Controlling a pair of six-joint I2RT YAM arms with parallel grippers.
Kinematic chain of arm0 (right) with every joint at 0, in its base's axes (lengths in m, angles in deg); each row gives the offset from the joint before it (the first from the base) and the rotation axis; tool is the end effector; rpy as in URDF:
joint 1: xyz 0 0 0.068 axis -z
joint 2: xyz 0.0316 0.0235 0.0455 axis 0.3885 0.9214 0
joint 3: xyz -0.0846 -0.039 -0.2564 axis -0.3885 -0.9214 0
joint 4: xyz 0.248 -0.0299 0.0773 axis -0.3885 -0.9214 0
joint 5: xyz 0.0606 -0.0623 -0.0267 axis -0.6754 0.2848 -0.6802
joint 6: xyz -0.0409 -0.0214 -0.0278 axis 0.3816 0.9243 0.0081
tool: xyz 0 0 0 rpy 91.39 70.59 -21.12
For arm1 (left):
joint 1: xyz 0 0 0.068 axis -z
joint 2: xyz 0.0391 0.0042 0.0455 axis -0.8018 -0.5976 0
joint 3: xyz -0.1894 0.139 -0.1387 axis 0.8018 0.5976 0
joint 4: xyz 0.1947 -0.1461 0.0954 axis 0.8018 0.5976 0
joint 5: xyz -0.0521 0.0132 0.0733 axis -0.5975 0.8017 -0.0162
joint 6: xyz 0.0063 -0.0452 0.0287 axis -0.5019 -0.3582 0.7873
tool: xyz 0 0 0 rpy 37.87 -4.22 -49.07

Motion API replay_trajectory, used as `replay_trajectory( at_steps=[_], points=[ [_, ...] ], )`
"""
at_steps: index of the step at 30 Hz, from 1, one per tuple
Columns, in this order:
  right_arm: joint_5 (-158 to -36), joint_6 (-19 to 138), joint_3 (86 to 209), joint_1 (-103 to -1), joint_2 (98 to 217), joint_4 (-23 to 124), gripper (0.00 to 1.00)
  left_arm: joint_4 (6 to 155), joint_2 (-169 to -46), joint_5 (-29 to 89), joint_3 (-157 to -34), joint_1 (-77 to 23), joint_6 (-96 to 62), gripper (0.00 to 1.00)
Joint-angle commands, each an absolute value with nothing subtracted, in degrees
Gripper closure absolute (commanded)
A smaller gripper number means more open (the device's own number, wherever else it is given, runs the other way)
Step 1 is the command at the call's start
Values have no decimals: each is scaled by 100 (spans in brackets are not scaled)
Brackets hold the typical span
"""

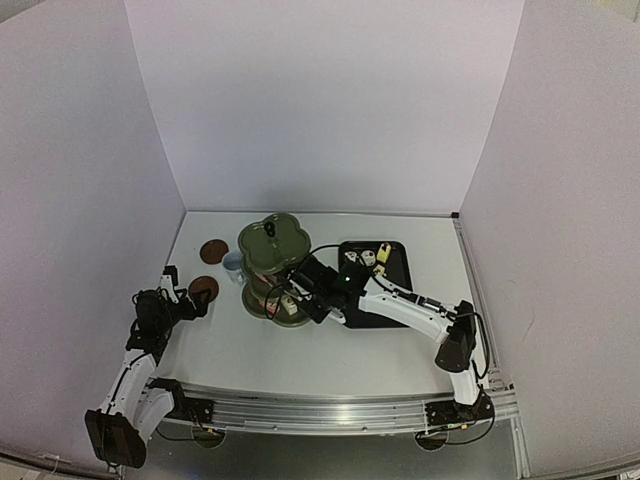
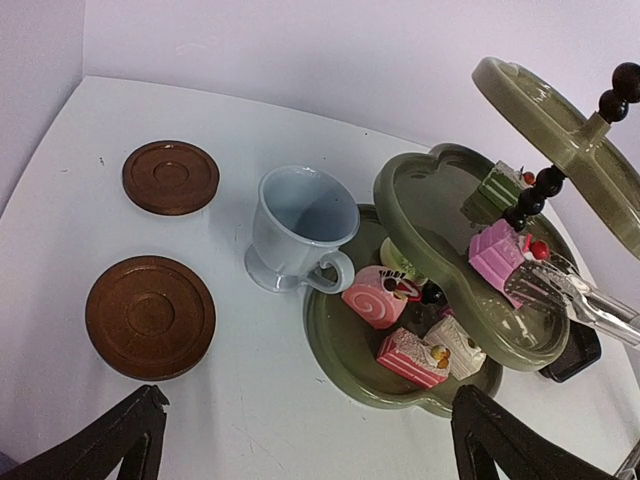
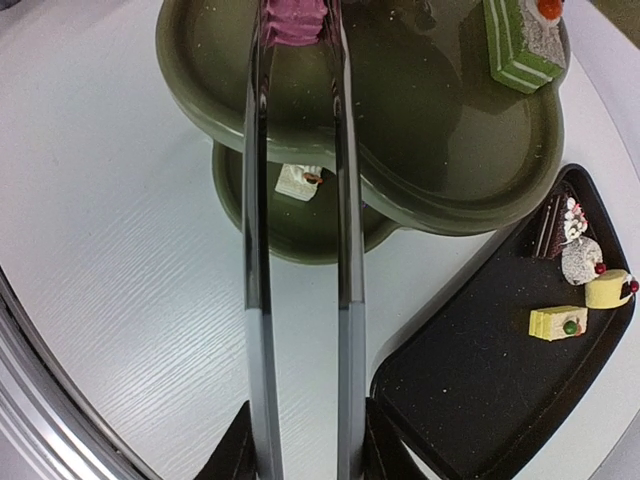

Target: Serve the afternoon tea

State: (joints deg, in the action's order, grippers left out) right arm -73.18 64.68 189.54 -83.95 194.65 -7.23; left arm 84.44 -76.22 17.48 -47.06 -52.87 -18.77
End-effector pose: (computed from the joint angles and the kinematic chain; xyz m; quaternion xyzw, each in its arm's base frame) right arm 0.2246 0.3862 0.3081 -0.4397 0.8487 0.0202 0.2932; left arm 0.1811 -0.0139 0.2269 0.0058 0.8249 -0.2133 0.5235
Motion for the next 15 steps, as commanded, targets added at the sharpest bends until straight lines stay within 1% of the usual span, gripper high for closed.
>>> replay_trajectory(
  at_steps=[1, 6, 15],
  points=[
    [-7184, 6333, 19255, -8359, 19485, -795, 71, 8312, -7599, 1755, -4677, -5304, -1806, 0],
    [-7187, 6270, 19260, -8361, 19368, -846, 69, 8319, -7612, 1721, -4678, -5304, -1802, 0],
    [-7534, 6085, 19098, -8359, 18915, -821, 69, 8280, -7661, 1632, -4675, -5304, -1819, 0]
  ],
)
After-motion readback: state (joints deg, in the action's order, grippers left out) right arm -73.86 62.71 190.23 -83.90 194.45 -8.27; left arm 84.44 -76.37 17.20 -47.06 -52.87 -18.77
